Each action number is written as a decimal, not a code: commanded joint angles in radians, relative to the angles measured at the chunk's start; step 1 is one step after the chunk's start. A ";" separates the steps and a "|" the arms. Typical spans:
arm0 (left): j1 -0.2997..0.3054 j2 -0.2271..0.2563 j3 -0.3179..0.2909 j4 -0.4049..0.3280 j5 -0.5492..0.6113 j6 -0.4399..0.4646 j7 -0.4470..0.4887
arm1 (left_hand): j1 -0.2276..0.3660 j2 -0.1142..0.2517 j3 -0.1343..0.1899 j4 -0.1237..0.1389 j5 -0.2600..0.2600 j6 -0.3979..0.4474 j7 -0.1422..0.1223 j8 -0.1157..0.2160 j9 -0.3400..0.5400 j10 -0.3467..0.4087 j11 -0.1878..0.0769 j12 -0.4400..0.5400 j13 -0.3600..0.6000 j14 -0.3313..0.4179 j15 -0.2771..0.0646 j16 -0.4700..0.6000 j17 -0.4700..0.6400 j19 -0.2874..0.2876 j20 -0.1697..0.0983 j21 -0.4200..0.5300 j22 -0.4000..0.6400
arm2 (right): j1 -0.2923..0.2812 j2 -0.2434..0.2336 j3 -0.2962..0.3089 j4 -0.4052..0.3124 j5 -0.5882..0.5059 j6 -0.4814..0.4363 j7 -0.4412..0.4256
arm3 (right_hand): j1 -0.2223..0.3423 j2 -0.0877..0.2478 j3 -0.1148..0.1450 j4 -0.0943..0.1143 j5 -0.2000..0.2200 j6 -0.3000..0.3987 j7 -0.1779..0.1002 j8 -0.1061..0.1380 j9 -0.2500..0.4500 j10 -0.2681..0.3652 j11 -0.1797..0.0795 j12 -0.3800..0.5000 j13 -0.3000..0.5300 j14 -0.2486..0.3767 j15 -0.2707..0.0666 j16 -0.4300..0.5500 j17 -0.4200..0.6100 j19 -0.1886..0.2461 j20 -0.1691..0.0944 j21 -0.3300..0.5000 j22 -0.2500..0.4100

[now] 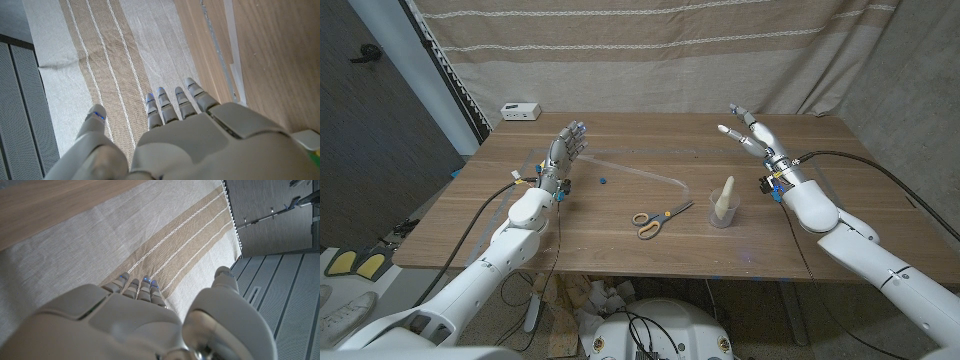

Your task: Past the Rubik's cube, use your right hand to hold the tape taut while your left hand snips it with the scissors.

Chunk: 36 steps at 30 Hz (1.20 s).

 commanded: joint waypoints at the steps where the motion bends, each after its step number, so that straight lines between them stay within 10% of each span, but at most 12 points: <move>1: 0.009 0.003 -0.003 -0.011 -0.002 0.005 0.008 | 0.007 -0.005 -0.005 0.002 0.003 0.003 0.010 -0.003 0.004 0.009 0.004 0.004 0.005 0.007 -0.122 0.006 0.005 0.001 -0.081 0.004 0.004 | -0.047 -0.026 0.029 -0.067 -0.072 -0.032 -0.031 | 0.020 0.002 0.003 -0.010 0.007 0.009 0.003 0.003 0.005 0.019 -0.002 0.010 0.004 0.006 -0.011 0.004 0.003 0.016 -0.050 0.009 0.003; 17: 0.017 0.007 -0.004 -0.021 -0.002 -0.006 -0.002 | 0.008 -0.003 -0.006 0.003 0.002 0.004 0.010 -0.004 0.005 0.008 0.000 0.002 0.005 0.007 -0.122 0.006 0.005 0.000 -0.082 0.004 0.004 | -0.111 -0.049 0.050 -0.158 -0.209 -0.073 -0.084 | 0.047 0.015 0.004 -0.014 0.016 0.031 0.000 0.006 0.005 0.043 -0.012 0.017 0.005 -0.031 -0.019 -0.007 0.004 -0.018 -0.058 -0.003 0.005; 36: 0.036 -0.007 -0.013 -0.020 0.003 -0.043 0.019 | 0.009 -0.002 -0.008 0.003 0.001 0.003 0.009 -0.005 0.005 0.009 0.003 0.002 0.006 0.006 -0.123 0.005 0.005 -0.001 -0.082 0.004 0.004 | -0.127 -0.066 0.042 -0.234 -0.334 -0.082 -0.080 | 0.089 0.025 -0.002 -0.018 0.027 0.056 -0.013 0.006 0.006 0.081 -0.013 0.025 0.004 0.073 -0.015 0.017 0.004 0.050 -0.041 0.018 0.006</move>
